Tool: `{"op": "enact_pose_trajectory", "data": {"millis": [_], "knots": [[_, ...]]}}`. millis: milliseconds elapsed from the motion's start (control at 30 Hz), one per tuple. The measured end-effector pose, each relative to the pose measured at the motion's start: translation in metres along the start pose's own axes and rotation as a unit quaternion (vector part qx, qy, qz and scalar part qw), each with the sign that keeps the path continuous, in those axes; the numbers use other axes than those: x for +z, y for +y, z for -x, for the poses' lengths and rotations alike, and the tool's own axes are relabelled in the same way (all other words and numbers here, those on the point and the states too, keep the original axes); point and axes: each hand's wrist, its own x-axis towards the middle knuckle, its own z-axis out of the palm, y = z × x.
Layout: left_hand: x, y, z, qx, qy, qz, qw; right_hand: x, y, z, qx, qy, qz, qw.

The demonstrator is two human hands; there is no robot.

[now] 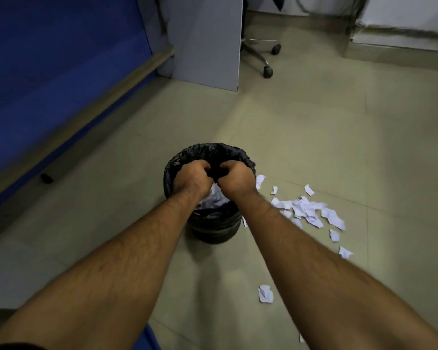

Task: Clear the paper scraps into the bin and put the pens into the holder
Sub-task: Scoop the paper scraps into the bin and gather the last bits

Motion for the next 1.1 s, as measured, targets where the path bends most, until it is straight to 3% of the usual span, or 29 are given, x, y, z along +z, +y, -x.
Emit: {"op": "enact_pose_trajectory", "data": {"millis": [100,167,267,333,467,667,767,933,1033,1100], "knots": [[0.0,0.014,0.003,-0.009,0.011,0.042,0.999,-0.012,-0.001,0.003,0.007,0.048,-0.04,0.998],[0.001,0.028,0.008,-0.012,0.006,0.125,0.992,-0.025,0.0,0.008,0.016,0.1,-0.082,0.991],[0.004,0.059,0.022,-0.032,-0.079,0.369,0.926,-0.053,0.011,0.019,0.025,0.193,-0.137,0.971],[0.011,0.078,0.035,-0.02,-0.118,0.403,0.908,-0.069,0.026,0.027,0.039,0.237,-0.162,0.957],[0.06,0.107,0.058,0.003,-0.169,0.343,0.924,-0.094,0.075,0.044,0.086,0.267,-0.175,0.944],[0.171,0.099,0.105,0.0,-0.245,0.165,0.955,-0.069,0.202,0.095,0.193,0.193,-0.093,0.957],[0.218,0.08,0.136,0.02,-0.274,0.003,0.962,-0.048,0.263,0.13,0.229,0.154,-0.031,0.961],[0.262,0.044,0.181,-0.01,-0.254,-0.177,0.951,-0.008,0.318,0.185,0.232,0.145,0.161,0.948],[0.274,0.037,0.201,-0.049,-0.232,-0.188,0.953,0.013,0.33,0.204,0.269,0.136,0.179,0.937],[0.281,0.034,0.208,-0.065,-0.236,-0.149,0.958,0.024,0.33,0.208,0.28,0.112,0.115,0.946]]}}
